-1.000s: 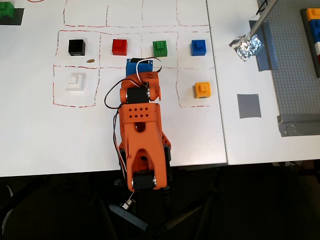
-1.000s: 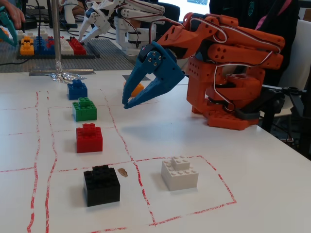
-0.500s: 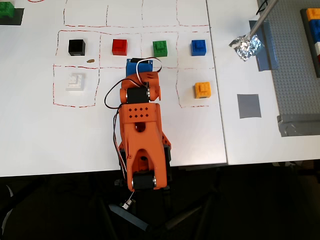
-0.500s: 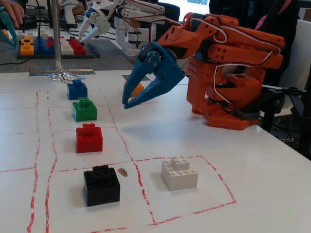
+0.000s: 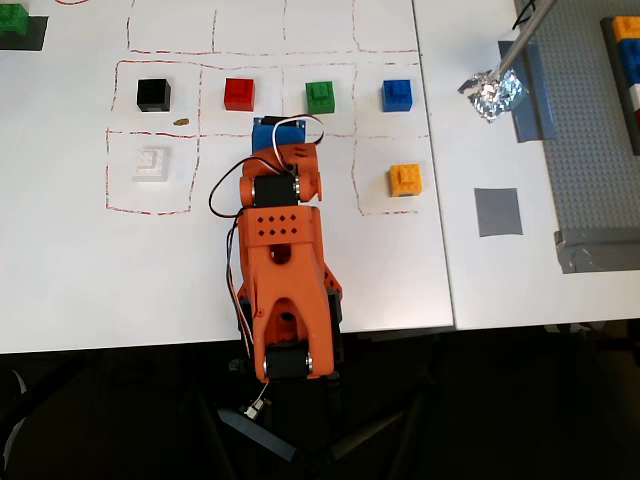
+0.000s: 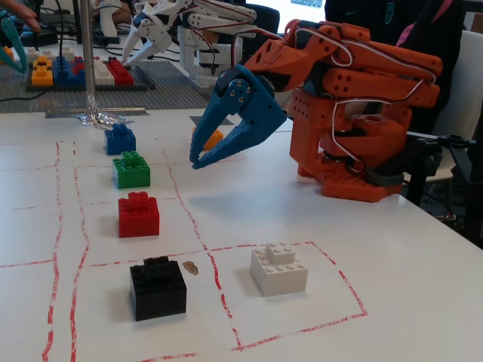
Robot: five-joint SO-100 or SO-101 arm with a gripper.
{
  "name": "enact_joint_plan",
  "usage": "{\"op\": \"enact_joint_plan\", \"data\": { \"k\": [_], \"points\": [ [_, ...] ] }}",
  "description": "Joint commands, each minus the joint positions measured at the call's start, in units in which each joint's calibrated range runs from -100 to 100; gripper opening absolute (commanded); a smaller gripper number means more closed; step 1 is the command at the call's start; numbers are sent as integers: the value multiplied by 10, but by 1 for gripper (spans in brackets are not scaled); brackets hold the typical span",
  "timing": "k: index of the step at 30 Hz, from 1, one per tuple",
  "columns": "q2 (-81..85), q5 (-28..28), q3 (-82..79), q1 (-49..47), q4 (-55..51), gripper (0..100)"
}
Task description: Grab the block and put it in the grey marker
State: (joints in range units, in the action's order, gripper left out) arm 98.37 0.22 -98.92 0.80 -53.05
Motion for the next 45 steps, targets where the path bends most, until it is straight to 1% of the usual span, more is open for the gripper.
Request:
{"op": "enact_joint_plan", "data": {
  "k": [1, 27, 34, 39, 45],
  "points": [
    [12, -7, -8, -4, 15, 0],
    [12, -11, -8, -8, 15, 0],
    [4, -31, 19, -19, 14, 0],
    [-85, -48, 99, -45, 14, 0],
    [-255, -42, 237, -56, -3, 0]
  ]
}}
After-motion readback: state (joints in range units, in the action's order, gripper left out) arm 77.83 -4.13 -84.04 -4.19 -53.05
